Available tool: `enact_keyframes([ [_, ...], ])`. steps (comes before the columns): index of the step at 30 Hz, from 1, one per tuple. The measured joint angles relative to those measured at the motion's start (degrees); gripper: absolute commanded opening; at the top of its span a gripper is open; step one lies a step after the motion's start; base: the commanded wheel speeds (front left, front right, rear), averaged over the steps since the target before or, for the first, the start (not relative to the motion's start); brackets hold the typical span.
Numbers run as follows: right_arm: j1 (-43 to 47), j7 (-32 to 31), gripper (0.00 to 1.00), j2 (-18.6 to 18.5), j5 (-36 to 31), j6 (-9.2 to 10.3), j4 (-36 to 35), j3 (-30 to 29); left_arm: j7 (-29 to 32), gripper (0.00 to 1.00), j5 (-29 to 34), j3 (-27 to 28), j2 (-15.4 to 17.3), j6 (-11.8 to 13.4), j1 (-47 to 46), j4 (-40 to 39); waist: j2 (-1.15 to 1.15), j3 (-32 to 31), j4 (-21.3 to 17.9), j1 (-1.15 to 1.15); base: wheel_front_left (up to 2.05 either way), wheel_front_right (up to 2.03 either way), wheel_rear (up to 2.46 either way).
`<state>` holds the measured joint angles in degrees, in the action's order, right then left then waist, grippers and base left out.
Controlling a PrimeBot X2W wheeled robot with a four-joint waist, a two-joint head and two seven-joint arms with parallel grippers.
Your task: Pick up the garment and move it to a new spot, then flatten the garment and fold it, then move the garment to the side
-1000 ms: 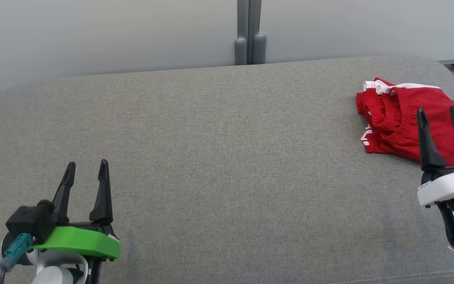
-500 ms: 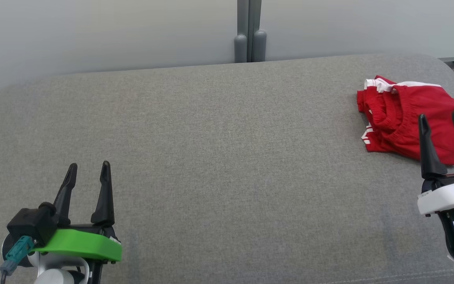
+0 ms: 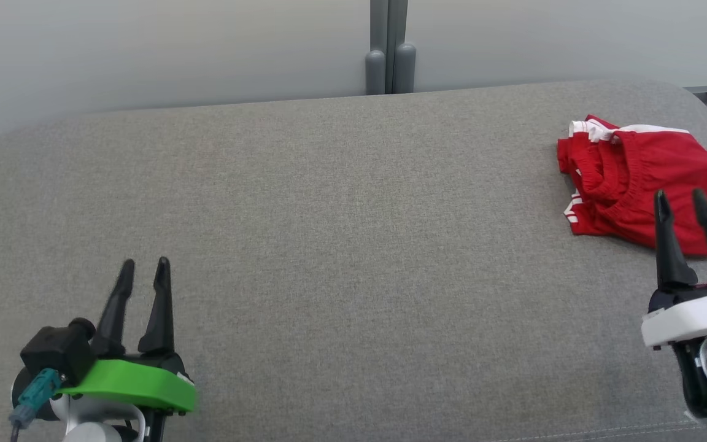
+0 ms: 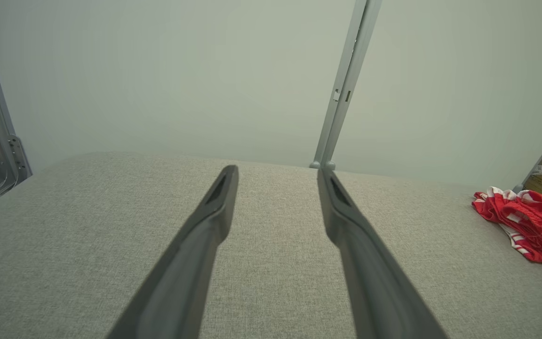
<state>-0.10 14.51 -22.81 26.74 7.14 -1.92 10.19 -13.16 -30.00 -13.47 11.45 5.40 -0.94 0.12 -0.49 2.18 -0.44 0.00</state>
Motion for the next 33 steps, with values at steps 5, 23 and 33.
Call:
enact_keyframes([
  [5, 2.0, -0.2, 0.00, 2.8, 0.6, -0.09, 1.7, 1.0, 0.0, 0.00, -0.5, -0.5, -1.4, 0.0, 1.3, 1.7, 0.00, 0.0, 0.0, 0.00, 0.00, 0.00, 0.00],
  [23, 2.0, -2.5, 0.00, 5.1, 12.2, -1.59, 2.3, -1.1, 2.5, 0.00, -11.6, 1.4, -2.2, -1.5, 1.3, 2.7, 0.00, -0.3, 0.1, 0.00, 0.00, 0.00, 0.00],
  [33, 1.9, -4.3, 0.00, 6.6, 18.4, -2.71, 3.3, -2.7, 4.1, 0.00, -17.2, 2.9, -3.0, -2.7, 1.3, 3.4, 0.00, -0.5, 0.1, 0.00, 0.00, 0.00, 0.00],
])
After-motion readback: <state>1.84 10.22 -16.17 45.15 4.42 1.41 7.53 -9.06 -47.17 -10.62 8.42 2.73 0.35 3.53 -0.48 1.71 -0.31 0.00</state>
